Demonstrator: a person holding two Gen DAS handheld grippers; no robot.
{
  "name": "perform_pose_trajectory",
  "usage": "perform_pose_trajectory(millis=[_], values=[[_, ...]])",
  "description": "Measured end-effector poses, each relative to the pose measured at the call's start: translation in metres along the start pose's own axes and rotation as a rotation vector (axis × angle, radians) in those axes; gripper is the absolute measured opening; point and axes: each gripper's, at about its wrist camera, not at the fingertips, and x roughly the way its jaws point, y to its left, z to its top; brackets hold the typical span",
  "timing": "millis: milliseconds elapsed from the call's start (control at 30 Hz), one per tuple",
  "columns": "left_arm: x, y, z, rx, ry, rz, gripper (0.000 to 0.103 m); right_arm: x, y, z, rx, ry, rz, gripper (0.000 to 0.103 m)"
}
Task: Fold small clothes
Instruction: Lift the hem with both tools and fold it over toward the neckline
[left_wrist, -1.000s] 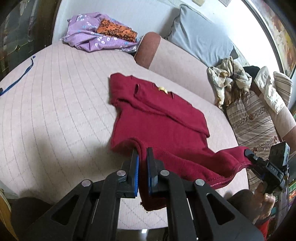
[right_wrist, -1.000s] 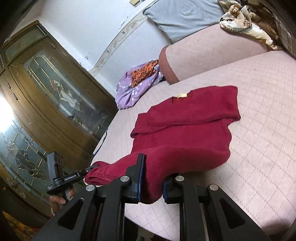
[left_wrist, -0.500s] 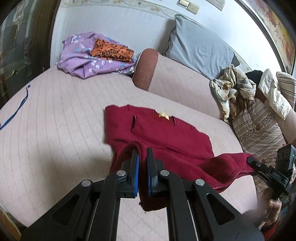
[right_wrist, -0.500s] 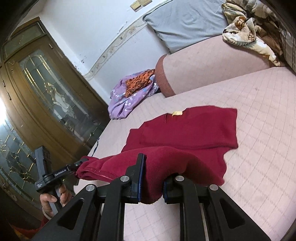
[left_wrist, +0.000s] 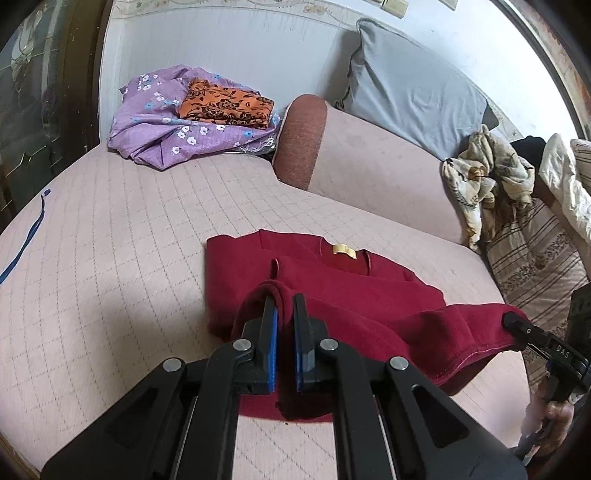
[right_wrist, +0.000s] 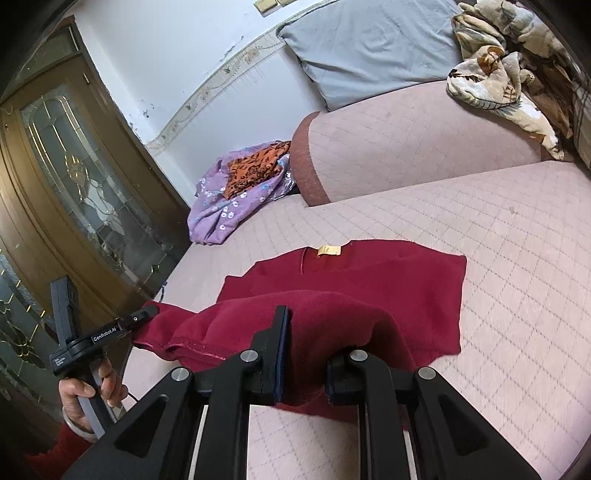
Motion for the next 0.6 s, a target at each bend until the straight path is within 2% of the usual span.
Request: perform_pose_trajectory(millis=[400,600], values=[[0.042,-0.008,0.023,0.022,0.022,0.034,0.005,0.036,-0.016,0.022,0.001,0.014,-0.034,0.015],[0.075,-0.015,0.039,0.040,0.039,0.058,0.005,0.059,-0.032,0.034,0.022,0.030,-0.065,0.015]])
